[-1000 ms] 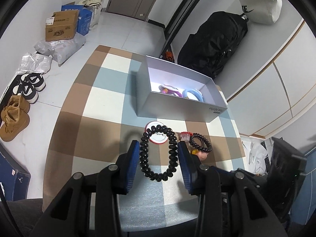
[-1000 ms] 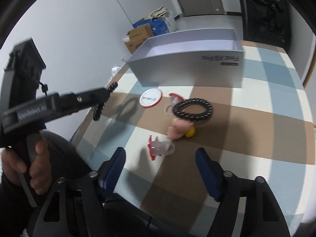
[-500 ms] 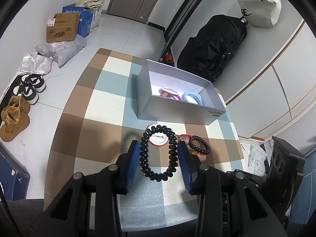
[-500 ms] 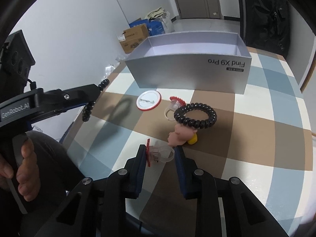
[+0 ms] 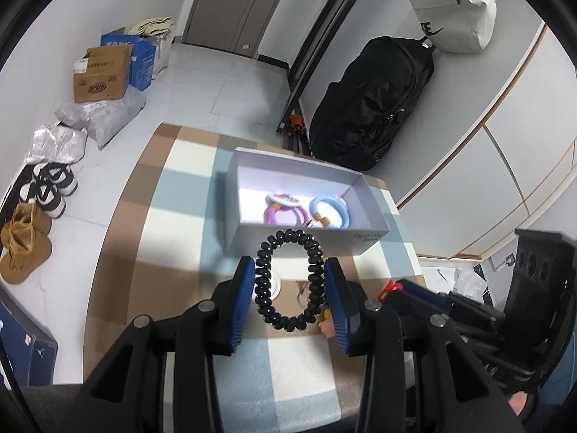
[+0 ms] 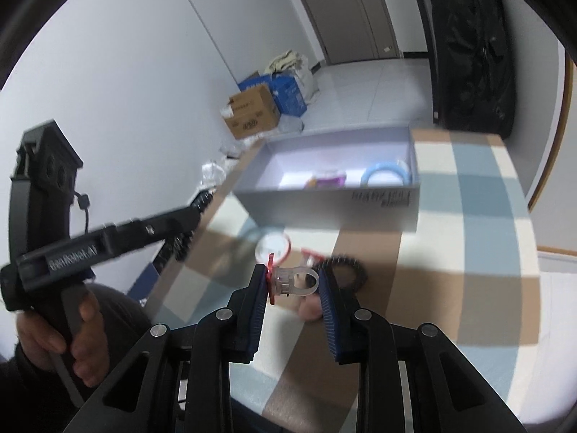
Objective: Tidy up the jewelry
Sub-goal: 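Lower the black bracelet into the box with left tool while right lowers the ring box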
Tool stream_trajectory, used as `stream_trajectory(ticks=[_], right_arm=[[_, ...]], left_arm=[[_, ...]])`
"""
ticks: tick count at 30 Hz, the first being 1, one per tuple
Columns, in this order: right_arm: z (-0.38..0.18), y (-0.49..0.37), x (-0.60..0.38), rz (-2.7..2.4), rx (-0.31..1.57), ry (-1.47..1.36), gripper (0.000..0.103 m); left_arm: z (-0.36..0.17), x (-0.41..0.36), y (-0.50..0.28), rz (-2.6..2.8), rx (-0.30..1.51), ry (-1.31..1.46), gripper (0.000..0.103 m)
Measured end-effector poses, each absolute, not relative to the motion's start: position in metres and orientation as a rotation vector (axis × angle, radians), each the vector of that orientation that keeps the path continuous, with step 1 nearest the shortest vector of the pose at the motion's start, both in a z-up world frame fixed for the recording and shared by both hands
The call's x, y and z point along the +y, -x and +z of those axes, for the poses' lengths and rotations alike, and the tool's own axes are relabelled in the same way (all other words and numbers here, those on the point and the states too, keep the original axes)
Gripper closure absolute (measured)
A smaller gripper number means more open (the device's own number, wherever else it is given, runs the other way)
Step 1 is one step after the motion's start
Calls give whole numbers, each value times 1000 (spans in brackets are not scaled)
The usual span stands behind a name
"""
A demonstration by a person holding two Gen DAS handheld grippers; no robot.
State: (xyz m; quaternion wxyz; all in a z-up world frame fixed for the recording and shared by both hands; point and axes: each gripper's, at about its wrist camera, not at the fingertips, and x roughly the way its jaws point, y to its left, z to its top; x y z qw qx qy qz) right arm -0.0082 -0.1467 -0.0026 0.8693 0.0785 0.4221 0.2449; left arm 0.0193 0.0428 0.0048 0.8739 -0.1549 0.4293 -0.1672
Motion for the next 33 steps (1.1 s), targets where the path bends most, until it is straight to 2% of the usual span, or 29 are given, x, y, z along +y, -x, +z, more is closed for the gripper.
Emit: stream_trajectory(ticks=[14, 33], right_arm=[[34, -57, -163, 514, 824, -172, 76], [-5, -114, -168, 483, 895, -226, 76]], left_arm=[[14, 17, -75, -395, 916, 255, 69], [-15, 10, -110, -429, 1001, 255, 69]])
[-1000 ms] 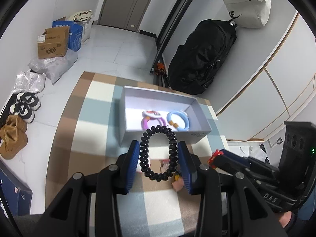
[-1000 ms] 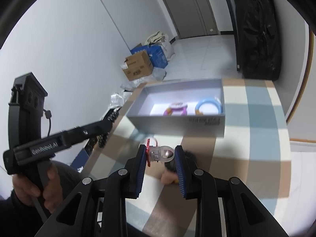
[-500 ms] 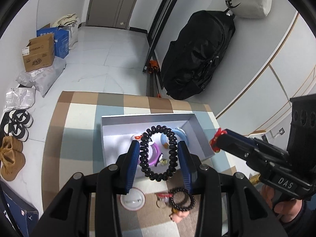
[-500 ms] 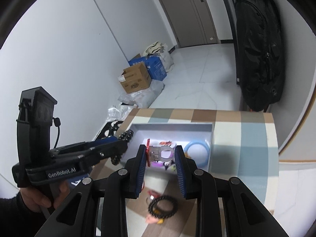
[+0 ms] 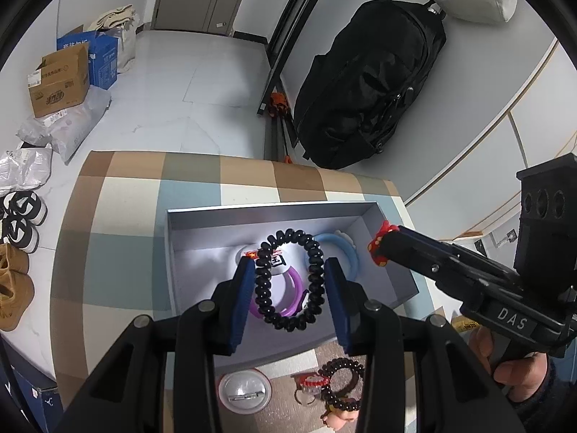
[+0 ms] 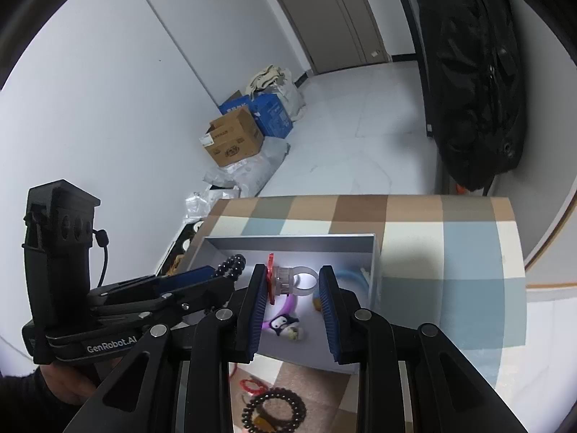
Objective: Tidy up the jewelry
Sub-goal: 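Lower the black bracelet into the box with left tool while right lowers the ring box, then open the left tool on the bracelet while the right tool releases the ring box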
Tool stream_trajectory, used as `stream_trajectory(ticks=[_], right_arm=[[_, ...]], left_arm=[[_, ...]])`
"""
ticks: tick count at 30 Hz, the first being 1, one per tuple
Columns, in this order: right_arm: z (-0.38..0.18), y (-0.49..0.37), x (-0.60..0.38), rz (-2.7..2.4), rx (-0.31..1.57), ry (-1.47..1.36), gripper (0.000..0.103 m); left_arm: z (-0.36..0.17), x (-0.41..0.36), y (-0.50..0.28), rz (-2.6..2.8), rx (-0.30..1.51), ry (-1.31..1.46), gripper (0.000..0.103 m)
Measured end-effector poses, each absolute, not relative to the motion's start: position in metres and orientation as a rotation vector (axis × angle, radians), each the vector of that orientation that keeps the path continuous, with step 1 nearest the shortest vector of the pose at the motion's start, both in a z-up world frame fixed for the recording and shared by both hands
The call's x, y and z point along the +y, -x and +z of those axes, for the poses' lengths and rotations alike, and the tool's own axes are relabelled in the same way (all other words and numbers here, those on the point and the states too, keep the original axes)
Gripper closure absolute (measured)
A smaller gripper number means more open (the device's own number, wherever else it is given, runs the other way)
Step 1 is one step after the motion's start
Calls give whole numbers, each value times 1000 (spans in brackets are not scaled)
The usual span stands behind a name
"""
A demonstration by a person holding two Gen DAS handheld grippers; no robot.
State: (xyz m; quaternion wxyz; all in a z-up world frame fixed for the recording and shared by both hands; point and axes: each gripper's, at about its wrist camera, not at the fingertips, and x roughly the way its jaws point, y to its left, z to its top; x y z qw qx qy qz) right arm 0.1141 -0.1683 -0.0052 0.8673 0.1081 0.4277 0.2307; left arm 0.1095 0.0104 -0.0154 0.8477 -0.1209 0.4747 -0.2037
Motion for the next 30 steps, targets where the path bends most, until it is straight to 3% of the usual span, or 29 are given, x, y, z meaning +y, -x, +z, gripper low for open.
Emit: stream_trajectory(ticks=[15, 20, 22, 23, 25, 30], right_arm=[[-13, -121, -173, 472, 920, -253, 76], [-12, -120, -174, 481, 905, -261, 73], [-11, -118, -176, 481, 892, -267, 66], [-10, -117, -178, 484, 883, -275, 63], [-8, -113, -182, 481, 861, -294, 46], [1, -104, -190, 449, 812, -289, 30]], left_arm=[[-21, 5, -118, -445, 1006, 263, 69], [-23, 10, -120, -438, 1015, 320, 56], [-23, 10, -120, -453, 1016, 333, 53], [-22, 10, -119, -456, 1015, 326, 46], [-18, 8, -116, -463, 994, 305, 39], [-9, 9, -106, -452, 946, 276, 39]])
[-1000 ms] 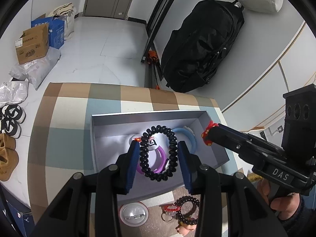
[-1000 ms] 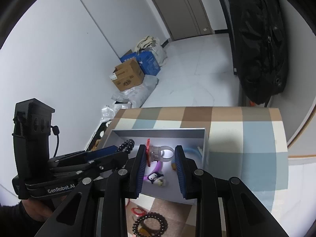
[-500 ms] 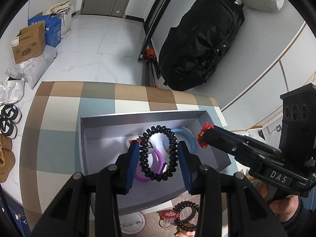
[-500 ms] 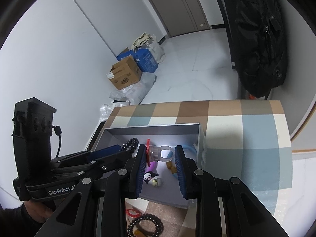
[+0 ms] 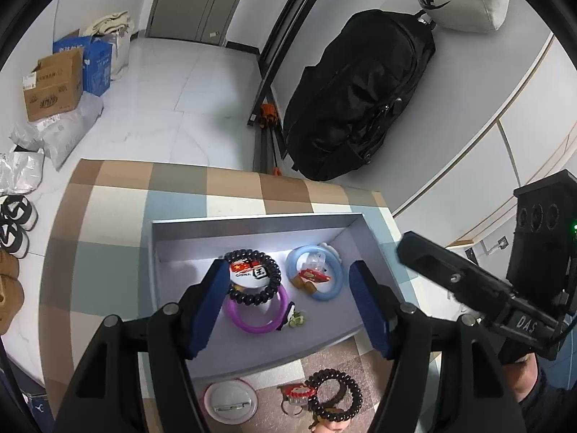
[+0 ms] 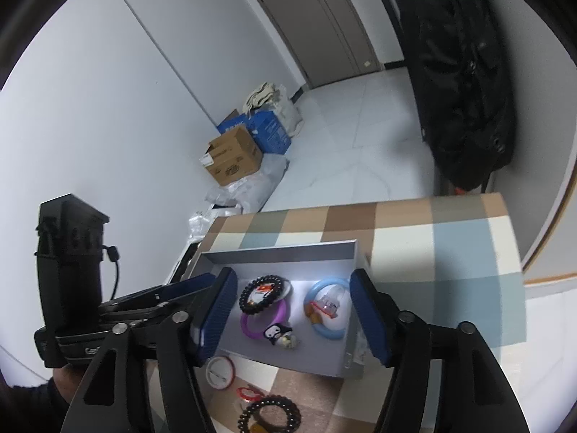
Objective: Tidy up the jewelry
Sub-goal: 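Open the left tool on the bracelet while the right tool releases the ring box, then withdraw both tools from the box back over the table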
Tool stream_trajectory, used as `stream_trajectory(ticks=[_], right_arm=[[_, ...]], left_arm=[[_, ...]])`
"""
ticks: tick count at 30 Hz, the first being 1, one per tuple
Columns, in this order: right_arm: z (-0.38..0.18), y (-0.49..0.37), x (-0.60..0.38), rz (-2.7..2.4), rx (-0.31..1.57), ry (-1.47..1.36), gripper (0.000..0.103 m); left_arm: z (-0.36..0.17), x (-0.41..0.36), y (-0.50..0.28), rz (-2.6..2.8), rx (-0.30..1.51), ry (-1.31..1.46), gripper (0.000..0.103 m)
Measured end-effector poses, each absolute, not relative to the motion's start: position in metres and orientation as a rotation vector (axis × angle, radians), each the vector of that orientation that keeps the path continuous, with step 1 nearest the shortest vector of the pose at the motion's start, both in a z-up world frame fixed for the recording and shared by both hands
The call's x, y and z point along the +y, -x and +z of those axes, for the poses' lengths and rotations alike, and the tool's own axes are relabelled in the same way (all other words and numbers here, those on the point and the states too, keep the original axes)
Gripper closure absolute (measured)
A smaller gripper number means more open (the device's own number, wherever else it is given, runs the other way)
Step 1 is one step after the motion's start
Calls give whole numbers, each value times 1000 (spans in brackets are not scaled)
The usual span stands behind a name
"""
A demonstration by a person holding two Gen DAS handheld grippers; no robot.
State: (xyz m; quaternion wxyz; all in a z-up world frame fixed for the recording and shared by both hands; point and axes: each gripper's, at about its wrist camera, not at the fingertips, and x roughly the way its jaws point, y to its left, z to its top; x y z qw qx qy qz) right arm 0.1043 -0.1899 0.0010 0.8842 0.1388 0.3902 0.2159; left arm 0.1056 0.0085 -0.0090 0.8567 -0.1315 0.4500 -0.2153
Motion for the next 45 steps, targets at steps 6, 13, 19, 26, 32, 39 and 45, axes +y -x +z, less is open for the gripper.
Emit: stream_trajectory(ticks=[6, 13, 19, 26, 32, 39, 45], right_arm=[[6, -95, -197, 423, 787, -296, 18], [3, -78, -197, 409, 786, -261, 6], [4, -61, -200, 392, 784, -252, 0], [1, -35, -204, 358, 788, -217, 0], [-1, -14, -208, 338, 786, -202, 0], [-4, 2, -210, 332, 791, -187, 0], [1, 15, -211, 331, 738, -143, 0]], left_arm=[[-6, 15, -95, -385, 929, 250, 39], [2, 18, -78, -331, 903, 209, 38], [6, 19, -53, -289, 864, 201, 19], [-1, 19, -29, -268, 869, 180, 19], [-7, 18, -16, -257, 893, 168, 19], [-18, 13, -2, -276, 925, 160, 19], [-24, 6, 7, -319, 953, 142, 19]])
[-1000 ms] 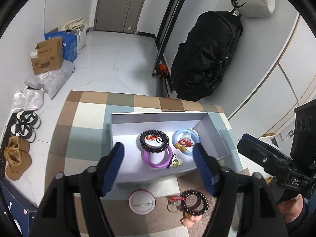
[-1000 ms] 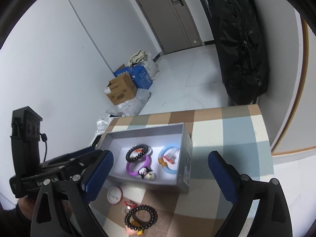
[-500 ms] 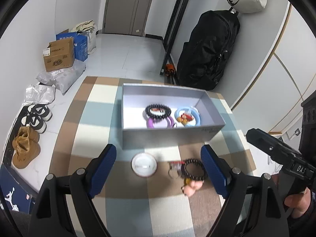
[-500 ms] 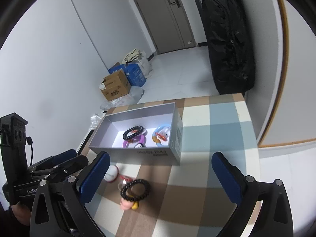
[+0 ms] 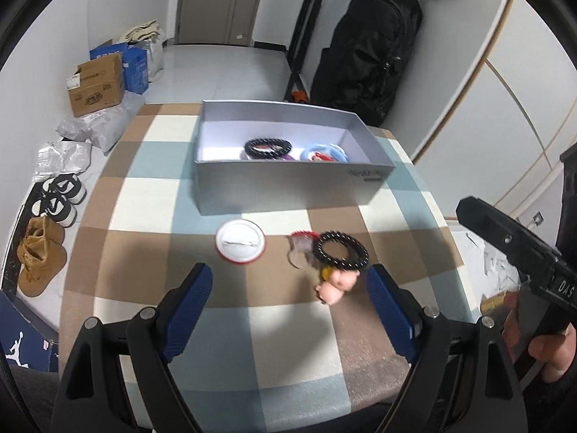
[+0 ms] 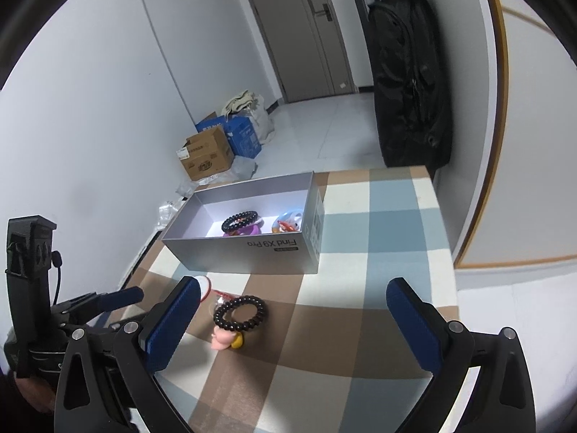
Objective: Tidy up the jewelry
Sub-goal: 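Withdraw both tools from the box back over the table, then lower the left tool and grasp the pink figurine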
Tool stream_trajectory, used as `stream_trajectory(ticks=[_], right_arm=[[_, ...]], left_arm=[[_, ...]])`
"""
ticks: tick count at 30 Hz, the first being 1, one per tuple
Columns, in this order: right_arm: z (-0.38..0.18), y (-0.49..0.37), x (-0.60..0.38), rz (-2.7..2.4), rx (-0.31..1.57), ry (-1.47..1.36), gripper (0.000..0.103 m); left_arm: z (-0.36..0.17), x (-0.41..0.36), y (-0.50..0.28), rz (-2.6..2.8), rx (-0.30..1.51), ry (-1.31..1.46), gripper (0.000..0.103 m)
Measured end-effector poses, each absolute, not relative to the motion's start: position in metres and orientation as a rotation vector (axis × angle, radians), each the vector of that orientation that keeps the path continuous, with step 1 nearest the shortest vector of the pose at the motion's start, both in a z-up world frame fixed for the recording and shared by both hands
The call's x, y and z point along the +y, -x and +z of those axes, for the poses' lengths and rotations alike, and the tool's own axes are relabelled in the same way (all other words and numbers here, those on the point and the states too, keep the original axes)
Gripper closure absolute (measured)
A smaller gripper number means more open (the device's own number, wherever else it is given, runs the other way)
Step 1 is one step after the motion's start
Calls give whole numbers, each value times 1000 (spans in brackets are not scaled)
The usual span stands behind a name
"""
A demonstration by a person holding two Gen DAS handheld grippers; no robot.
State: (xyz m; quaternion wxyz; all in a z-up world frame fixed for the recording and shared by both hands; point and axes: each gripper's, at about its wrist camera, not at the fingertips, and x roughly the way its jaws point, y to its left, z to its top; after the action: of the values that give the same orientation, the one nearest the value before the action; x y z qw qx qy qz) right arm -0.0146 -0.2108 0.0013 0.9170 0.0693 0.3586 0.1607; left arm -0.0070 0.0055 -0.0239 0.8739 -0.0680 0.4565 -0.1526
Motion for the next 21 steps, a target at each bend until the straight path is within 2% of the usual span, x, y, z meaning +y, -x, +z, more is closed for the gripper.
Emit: stream_trajectory(ticks=[6, 11, 15, 17, 21], right_arm=[[0, 19, -219, 317, 747, -170, 0], [-1, 22, -229, 299, 762, -199, 0], [-1, 23, -235, 290, 760, -208, 0], [-2, 23, -236, 286, 764, -210, 0], [-3, 24, -238, 282, 775, -215, 0]], left_arm=[[-33, -13, 14, -367, 984, 98, 19], [-43, -29, 16, -398, 1023, 50, 31], [-45, -33, 15, -405, 1028, 45, 32], [-46, -34, 14, -406, 1029, 44, 42], [-48, -36, 10, -387, 1036, 38, 55]])
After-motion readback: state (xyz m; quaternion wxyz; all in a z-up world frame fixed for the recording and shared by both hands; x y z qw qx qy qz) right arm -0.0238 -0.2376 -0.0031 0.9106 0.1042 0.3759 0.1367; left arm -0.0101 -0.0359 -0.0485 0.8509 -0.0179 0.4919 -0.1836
